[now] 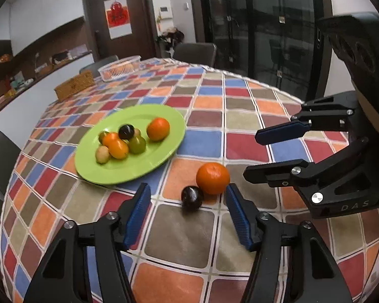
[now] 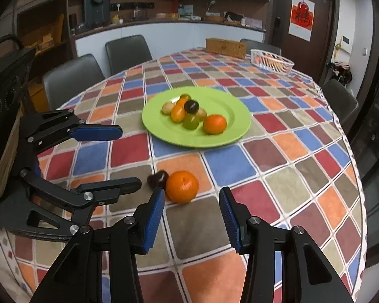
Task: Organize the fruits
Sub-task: 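Move the left tool to the last dark plum while the right tool approaches the last orange, then close the left tool on the dark plum while the right tool grasps the orange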
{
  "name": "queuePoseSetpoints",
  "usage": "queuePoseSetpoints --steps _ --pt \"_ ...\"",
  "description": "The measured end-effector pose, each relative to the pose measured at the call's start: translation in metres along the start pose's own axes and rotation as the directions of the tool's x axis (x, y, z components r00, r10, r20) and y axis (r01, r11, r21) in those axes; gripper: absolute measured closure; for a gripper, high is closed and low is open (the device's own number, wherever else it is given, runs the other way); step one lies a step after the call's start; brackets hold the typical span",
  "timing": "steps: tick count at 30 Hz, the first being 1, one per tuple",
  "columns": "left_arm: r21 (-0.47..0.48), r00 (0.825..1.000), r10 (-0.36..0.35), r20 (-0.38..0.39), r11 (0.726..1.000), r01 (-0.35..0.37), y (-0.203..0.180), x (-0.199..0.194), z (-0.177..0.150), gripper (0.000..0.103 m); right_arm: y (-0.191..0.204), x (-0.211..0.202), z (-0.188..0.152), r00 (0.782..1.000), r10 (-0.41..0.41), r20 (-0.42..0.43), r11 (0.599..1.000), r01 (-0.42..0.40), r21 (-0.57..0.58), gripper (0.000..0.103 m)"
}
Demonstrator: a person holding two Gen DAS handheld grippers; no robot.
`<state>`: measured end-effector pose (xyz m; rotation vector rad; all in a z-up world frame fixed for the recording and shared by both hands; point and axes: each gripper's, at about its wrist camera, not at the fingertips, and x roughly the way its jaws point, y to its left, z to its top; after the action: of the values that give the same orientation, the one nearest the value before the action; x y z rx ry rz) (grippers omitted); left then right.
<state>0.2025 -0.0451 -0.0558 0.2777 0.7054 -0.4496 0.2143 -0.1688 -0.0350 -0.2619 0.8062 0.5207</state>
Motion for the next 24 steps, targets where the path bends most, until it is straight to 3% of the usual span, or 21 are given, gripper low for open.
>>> queuePoseSetpoints --steps 9,16,20,24 --pt "0.001 0.995 -0.045 -0.092 0.999 0.046 0.004 0.035 -0.008 0.058 -0.003 0.022 -0.008 0.998 0.003 -0.057 1.000 -0.003 0.009 0.057" --pt "-0.019 0.992 -0.060 -0.108 0.998 0.058 0.007 0.047 -0.006 0.065 -0.005 0.029 -0.010 0.997 0.020 -0.070 1.000 -0.019 0.025 0.057" --pt "-0.045 0.990 -0.077 -0.115 0.996 0.072 0.008 0.050 -0.006 0.077 -0.006 0.032 -0.010 0.997 0.026 -0.075 0.999 -0.024 0.035 0.057" --pt "-0.076 0.990 -0.083 -0.111 0.994 0.075 0.012 0.047 -0.007 0.077 -0.004 0.035 -0.008 0.997 0.039 -0.072 0.999 -0.037 0.040 0.057"
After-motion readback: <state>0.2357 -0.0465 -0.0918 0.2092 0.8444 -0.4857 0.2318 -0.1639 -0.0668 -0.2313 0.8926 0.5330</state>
